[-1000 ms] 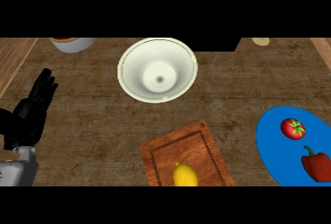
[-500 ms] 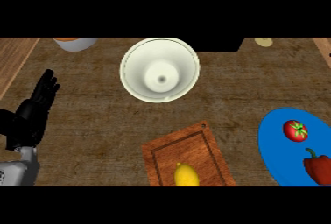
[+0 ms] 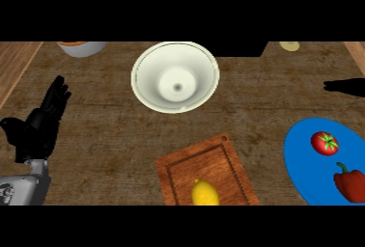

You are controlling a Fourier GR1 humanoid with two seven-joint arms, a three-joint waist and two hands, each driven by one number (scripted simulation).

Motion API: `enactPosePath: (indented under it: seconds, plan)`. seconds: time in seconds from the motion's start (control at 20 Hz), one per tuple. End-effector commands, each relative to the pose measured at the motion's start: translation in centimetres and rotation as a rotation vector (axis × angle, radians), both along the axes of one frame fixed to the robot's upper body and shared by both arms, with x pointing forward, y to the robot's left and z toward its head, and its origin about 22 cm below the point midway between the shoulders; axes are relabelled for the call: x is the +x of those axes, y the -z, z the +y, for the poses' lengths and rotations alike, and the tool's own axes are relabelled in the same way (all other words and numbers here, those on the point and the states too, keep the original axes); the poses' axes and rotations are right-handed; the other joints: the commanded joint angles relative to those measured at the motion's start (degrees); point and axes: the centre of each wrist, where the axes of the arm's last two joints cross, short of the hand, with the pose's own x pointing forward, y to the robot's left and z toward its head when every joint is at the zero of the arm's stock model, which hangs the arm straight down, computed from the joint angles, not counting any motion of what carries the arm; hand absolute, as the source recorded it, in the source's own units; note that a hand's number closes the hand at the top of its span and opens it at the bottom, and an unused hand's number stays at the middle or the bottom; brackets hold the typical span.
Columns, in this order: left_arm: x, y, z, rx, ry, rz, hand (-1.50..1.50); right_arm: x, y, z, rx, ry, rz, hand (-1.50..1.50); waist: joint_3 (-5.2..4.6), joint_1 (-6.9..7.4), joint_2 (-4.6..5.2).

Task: Pick the tomato from the plate and place it in the bowl

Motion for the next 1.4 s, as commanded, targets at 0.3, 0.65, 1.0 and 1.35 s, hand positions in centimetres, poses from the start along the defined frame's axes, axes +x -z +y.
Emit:
enactPosePath:
  seconds: [0.3, 0.65, 1.0, 1.35]
  plan:
    - [1.0, -1.5, 2.5, -0.005, -0.013, -0.015, 0.00, 0.5, 3.5, 2.4, -0.193, -0.080, 0.139, -1.50, 0.00, -1.09, -0.19]
    - [1.2, -2.1, 1.4, 0.006, -0.032, -0.002, 0.00, 0.7, 5.7, 0.9, -0.119, -0.107, -0.074, -1.50, 0.04, -1.20, -0.21]
    - [-0.6, -1.3, 0.9, -0.011, -0.032, -0.002, 0.00, 0.0, 8.2, 2.5, -0.150, -0.089, 0.039, -1.50, 0.01, -1.08, -0.31]
    - [-0.4, -1.0, 1.4, -0.009, -0.014, -0.001, 0.00, -0.6, 11.4, 1.0, -0.144, -0.090, 0.027, -1.50, 0.02, -1.06, -0.24]
